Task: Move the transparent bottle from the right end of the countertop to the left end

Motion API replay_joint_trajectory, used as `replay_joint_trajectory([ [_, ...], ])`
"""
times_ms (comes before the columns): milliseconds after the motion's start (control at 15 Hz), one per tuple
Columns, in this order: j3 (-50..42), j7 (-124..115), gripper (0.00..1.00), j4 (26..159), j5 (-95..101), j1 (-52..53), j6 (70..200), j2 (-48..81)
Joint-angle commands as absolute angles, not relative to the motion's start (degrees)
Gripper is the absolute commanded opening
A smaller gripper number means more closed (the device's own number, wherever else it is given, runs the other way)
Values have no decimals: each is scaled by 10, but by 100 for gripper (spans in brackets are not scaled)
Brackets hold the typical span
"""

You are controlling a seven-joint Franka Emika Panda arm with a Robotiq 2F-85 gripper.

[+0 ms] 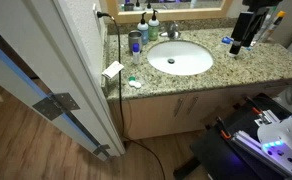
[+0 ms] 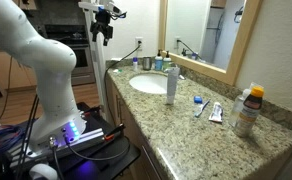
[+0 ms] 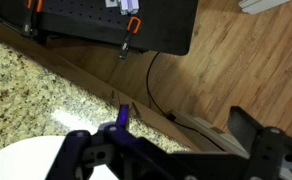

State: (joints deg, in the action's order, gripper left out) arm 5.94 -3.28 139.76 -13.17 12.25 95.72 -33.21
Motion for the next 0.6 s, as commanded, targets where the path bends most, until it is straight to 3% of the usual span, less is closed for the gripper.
replay_joint_trajectory([
  [0,69,-28,100,1397,-136,110,955,-332],
  [467,-58,-44,100,1340,-109,-22,935,-332],
  [533,-27,-43,100,1368,-116,-1,955,-337],
])
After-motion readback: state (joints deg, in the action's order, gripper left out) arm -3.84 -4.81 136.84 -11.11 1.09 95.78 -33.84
